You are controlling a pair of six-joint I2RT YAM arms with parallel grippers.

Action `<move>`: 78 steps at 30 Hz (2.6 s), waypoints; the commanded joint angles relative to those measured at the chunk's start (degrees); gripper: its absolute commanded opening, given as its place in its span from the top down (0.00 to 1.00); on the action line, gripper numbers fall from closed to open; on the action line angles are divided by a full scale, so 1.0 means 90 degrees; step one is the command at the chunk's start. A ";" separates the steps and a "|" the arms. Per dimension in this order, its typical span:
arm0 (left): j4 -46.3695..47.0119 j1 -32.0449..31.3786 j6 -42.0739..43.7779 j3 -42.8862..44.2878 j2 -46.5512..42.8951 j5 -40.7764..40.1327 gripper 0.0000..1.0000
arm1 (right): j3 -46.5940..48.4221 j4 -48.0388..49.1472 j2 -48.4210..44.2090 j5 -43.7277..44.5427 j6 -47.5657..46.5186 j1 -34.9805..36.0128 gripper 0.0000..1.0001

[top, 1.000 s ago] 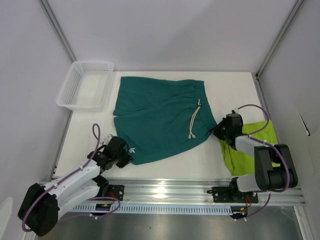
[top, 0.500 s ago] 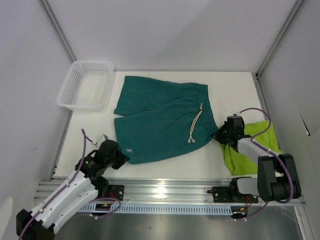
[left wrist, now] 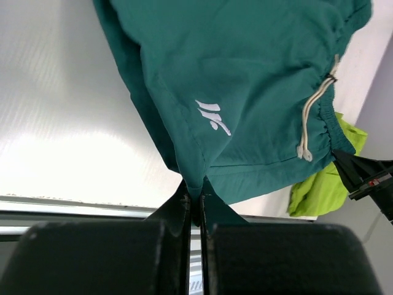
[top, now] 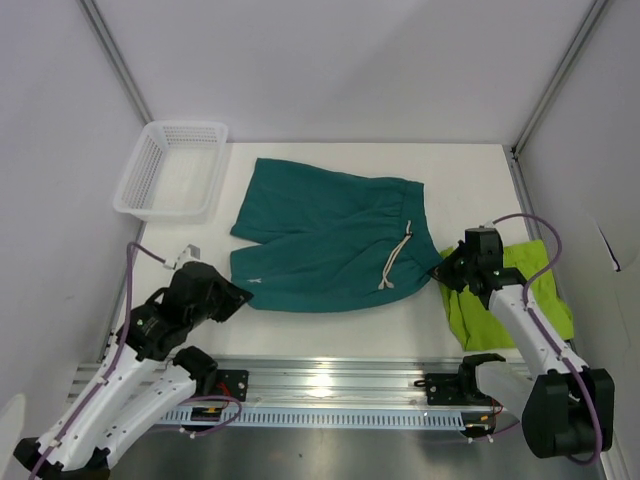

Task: Fold and stack the shorts
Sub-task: Fold the shorts

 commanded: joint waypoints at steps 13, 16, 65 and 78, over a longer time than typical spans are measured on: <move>0.0033 0.0104 0.1131 0.3075 0.1684 -0.0706 1.00 | 0.1936 -0.1736 -0.0002 0.0044 0.0467 0.0088 1.00; 0.0267 0.0494 0.1346 0.3467 0.2193 -0.0502 1.00 | 0.2376 -0.1815 0.0155 0.0142 0.0633 0.0078 1.00; 0.3050 0.3493 0.1435 0.7638 0.9770 0.2096 0.83 | 0.8392 0.1662 0.7537 -0.0921 0.1649 -0.0576 0.51; 0.3383 0.3523 0.1716 0.7669 0.9637 0.1550 0.01 | 0.7148 0.5225 0.7364 -0.1928 0.1006 -0.0966 0.06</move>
